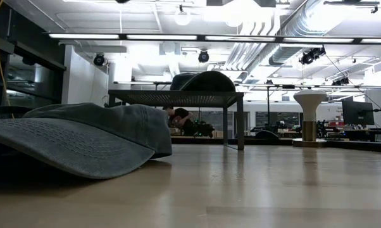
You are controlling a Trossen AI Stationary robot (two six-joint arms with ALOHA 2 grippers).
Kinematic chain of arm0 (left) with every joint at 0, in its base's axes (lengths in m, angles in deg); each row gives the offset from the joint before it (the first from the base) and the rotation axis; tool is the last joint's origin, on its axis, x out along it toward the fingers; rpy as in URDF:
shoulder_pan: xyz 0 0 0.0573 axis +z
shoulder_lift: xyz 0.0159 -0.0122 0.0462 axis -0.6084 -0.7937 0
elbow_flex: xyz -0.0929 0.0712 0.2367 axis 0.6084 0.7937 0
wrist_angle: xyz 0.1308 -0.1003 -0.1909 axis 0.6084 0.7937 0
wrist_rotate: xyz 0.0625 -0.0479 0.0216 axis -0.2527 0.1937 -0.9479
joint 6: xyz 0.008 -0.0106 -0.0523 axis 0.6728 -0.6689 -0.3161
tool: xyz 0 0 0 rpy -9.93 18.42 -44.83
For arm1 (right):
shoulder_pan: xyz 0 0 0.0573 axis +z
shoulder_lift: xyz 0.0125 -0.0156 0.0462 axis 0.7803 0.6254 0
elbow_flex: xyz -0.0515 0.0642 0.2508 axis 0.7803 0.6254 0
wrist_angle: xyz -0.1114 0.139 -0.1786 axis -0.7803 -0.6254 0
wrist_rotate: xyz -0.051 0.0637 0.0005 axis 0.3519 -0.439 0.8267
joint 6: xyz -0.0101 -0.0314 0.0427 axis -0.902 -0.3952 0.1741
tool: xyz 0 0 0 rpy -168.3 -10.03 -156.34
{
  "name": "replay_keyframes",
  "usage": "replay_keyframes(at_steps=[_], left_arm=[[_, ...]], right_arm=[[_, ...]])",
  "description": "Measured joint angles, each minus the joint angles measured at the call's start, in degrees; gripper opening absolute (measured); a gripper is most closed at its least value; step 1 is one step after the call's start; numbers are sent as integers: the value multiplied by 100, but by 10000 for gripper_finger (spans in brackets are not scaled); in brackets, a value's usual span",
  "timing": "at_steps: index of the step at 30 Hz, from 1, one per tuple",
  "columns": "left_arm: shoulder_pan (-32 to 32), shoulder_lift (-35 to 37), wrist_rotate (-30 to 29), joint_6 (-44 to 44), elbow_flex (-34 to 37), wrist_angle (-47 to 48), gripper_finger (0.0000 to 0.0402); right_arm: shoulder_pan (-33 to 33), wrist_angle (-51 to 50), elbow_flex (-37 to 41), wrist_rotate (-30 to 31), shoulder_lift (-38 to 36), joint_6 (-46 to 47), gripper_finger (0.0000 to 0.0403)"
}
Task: Pick & Place hat
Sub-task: Put the right black cap on the shelf
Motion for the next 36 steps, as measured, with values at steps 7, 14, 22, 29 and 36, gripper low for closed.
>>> replay_keyframes(at_steps=[7,14,22,29,36], left_arm=[[7,38,-204,120,0,-33,121],[7,104,-188,149,-2,-42,177],[7,394,-353,147,-3,5,180],[7,549,-563,851,-4,226,181],[7,549,-245,1457,-4,223,220]], right_arm=[[216,-122,4,703,0,350,3],[351,-81,7,1125,0,630,1],[461,23,7,1464,0,685,1],[461,93,-167,1322,-2,659,0],[459,-74,-313,1325,-2,621,0]])
